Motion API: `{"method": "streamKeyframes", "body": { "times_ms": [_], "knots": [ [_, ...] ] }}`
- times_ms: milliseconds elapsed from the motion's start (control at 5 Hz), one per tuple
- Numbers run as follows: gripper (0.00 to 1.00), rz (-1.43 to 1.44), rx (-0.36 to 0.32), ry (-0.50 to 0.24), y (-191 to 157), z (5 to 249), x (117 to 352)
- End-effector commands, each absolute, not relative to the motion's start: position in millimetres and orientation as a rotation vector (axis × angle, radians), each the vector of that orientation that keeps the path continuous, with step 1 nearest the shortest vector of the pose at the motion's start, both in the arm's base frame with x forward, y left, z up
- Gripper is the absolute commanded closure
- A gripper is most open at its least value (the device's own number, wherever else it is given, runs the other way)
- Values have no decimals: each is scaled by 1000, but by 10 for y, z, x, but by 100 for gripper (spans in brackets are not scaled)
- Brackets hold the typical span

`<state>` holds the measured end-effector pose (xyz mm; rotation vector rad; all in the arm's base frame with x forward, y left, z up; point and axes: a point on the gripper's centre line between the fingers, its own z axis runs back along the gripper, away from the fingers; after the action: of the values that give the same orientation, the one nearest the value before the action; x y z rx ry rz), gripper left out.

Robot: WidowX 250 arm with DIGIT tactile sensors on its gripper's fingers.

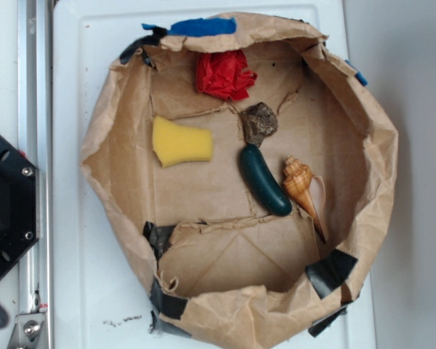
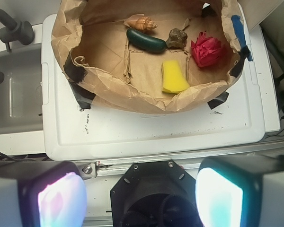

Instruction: Grab the plastic pickle.

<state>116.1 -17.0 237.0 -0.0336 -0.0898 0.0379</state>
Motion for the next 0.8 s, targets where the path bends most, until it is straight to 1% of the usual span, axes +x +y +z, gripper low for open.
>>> {"method": "streamKeyframes", "body": {
  "times_ms": [0, 200, 400, 600],
  "knots": [
    [0, 38, -34, -90, -170, 2370, 1161],
    [0, 88, -24, -78, -237, 2353, 1504],
    [0, 114, -30, -82, -248, 2338, 1725],
    [0, -97, -34, -100, -307, 2269, 1820]
  ]
}}
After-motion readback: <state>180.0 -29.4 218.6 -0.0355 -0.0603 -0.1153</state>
